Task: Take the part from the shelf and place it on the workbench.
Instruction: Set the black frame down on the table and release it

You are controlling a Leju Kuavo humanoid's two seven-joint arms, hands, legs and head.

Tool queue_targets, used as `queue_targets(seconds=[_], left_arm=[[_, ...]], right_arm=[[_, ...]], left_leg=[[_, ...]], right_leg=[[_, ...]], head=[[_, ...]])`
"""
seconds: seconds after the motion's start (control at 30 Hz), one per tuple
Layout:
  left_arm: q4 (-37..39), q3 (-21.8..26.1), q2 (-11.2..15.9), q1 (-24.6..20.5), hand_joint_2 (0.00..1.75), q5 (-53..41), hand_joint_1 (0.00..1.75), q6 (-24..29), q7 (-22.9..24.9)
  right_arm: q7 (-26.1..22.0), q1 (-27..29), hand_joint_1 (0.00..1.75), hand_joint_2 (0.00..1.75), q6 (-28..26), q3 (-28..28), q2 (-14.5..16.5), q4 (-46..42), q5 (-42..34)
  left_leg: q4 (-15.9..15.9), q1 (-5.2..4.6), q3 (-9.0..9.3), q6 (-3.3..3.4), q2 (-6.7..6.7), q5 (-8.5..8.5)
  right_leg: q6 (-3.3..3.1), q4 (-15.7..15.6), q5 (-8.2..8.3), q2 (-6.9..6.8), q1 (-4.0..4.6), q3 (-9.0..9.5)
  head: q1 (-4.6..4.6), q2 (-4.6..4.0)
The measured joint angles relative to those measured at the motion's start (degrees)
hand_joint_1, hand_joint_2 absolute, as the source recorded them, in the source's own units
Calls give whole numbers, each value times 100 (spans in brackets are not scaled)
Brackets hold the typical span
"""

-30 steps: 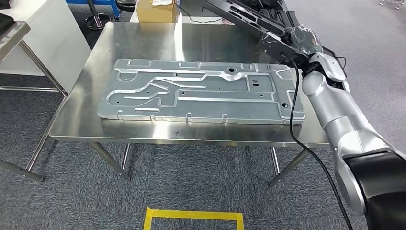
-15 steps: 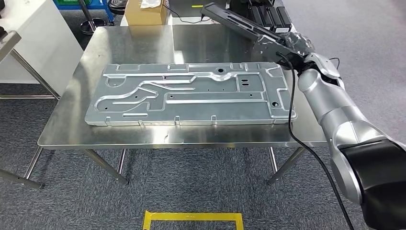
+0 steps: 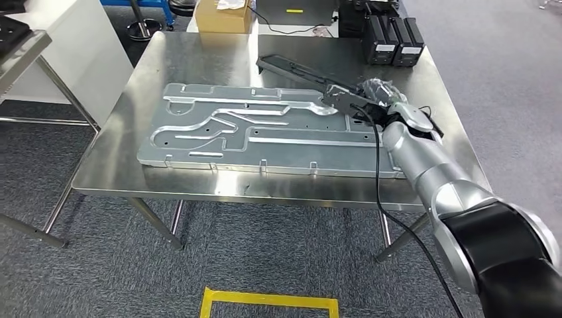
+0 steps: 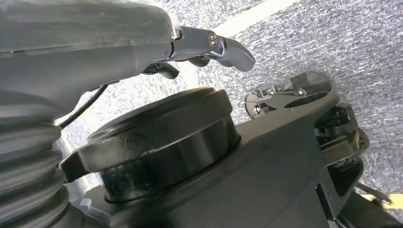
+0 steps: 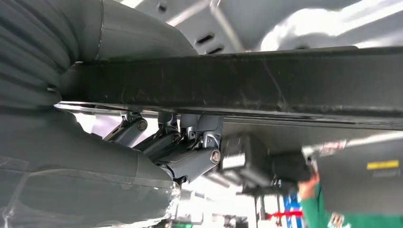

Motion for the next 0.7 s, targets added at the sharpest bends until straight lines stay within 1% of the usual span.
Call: queue_targets(seconds=[0.03, 0.07, 0.1, 0.13, 0.17, 0.2, 0.23, 0.27, 0.3, 0.33, 0.37, 0.4, 0.43, 0.47, 0.5, 0.53, 0.57, 0.6, 0.67, 0.7], left_arm=[[0, 0, -2, -5, 175, -5, 0, 0, 3], [0, 0, -3, -9, 175, -10, 0, 0, 9], [0, 0, -3, -12, 175, -14, 0, 0, 14], [0, 0, -3, -15, 175, -17, 0, 0, 21], [0, 0, -3, -17, 175, -18, 0, 0, 30], [0, 0, -2, -18, 175, -20, 0, -1, 39], [0, 0, -2, -22, 175, -23, 0, -1, 50], [0, 0, -1, -29, 175, -25, 0, -3, 60], [0, 0, 1, -42, 175, -25, 0, -8, 65], [0, 0, 2, -59, 175, -25, 0, -14, 67], [0, 0, 2, -79, 175, -23, 0, -21, 65], [0, 0, 2, -95, 175, -22, 0, -26, 64], [1, 0, 2, -102, 175, -23, 0, -18, 65], [1, 0, 1, -99, 175, -26, 0, 1, 69], [2, 0, -2, -88, 175, -30, 0, 30, 79], [2, 0, -3, -69, 175, -34, 0, 63, 88], [2, 0, -7, -51, 175, -38, 0, 92, 96], [2, 0, -10, -37, 175, -40, 0, 112, 100], [2, 0, -16, -26, 175, -42, 0, 132, 100], [2, 0, -25, -26, 175, -43, 0, 134, 101]], right_arm=[[9, 18, 173, 175, -4, 1, 17, 18, 0], [13, 31, 173, 175, -7, 1, 29, 33, -1], [17, 48, 173, 175, -9, 1, 40, 47, -1], [23, 71, 173, 175, -10, 1, 54, 59, -1], [27, 94, 173, 175, -9, 1, 68, 67, -1], [34, 115, 173, 175, -9, 1, 88, 72, 0], [37, 130, 173, 175, -9, 1, 103, 75, 1], [38, 139, 173, 175, -11, 1, 112, 77, 1], [42, 149, 173, 175, -13, 1, 118, 82, 1], [43, 164, 173, 175, -13, 1, 117, 91, 1], [45, 188, 173, 175, -11, 1, 117, 103, 2], [46, 222, 173, 175, -10, 1, 116, 114, 7], [46, 257, 173, 175, -9, 1, 116, 121, 16], [47, 287, 173, 175, -8, 1, 116, 124, 25], [48, 306, 173, 175, -7, 1, 116, 125, 38], [48, 313, 173, 175, -5, 1, 116, 127, 50], [48, 312, 173, 175, -4, 1, 111, 131, 60], [48, 314, 173, 175, -2, 1, 104, 136, 71], [48, 334, 173, 175, 13, 1, 90, 150, 90], [48, 349, 173, 175, 22, 1, 85, 154, 99]], left_leg=[[29, 2, -17, -32, -42, -19], [56, 4, -40, -66, -78, -33], [70, 8, -62, -100, -113, -37], [68, 14, -79, -133, -145, -31], [55, 19, -84, -166, -178, -24], [61, 20, -93, -198, -161, -37], [128, 15, -124, -230, -82, -89], [306, 9, -201, -257, 25, -196], [599, 11, -329, -278, 148, -352], [973, 12, -495, -293, 228, -526], [1340, 16, -661, -302, 256, -669], [1582, 18, -767, -302, 264, -727], [1626, 17, -780, -295, 267, -679], [1443, 16, -687, -275, 272, -527], [1083, 11, -516, -242, 287, -312], [713, -3, -339, -202, 320, -153], [397, -23, -192, -164, 350, -42], [200, -43, -109, -133, 376, -10], [77, -67, -77, -95, 373, -27], [33, -49, -66, -72, 362, -16]], right_leg=[[7, -361, 137, 88, -13, 185], [8, -645, 216, 162, -20, 322], [0, -799, 226, 218, -16, 392], [-21, -828, 193, 228, 1, 407], [-55, -849, 191, 188, 2, 404], [-95, -865, 194, 151, -2, 414], [-141, -881, 197, 118, -10, 429], [-183, -898, 201, 85, -15, 446], [-216, -909, 199, 57, -5, 460], [-240, -909, 192, 32, 11, 468], [-254, -906, 184, 7, 28, 474], [-265, -903, 177, -14, 42, 483], [-272, -899, 169, -30, 55, 492], [-277, -894, 160, -40, 69, 505], [-277, -891, 150, -49, 83, 519], [-272, -892, 142, -57, 97, 527], [-262, -889, 140, -65, 109, 524], [-244, -887, 145, -76, 117, 510], [-194, -898, 170, -103, 120, 483], [-162, -906, 169, -116, 116, 477]], head=[[-1, 0], [-3, 1], [-5, 1], [-6, 1], [-7, 1], [-8, 1], [-15, 0], [-25, 0], [-34, 0], [-41, 1], [-42, 1], [-42, 1], [-42, 1], [-42, 0], [-42, 0], [-40, 0], [-40, 1], [-40, 1], [-42, 2], [-40, 1]])
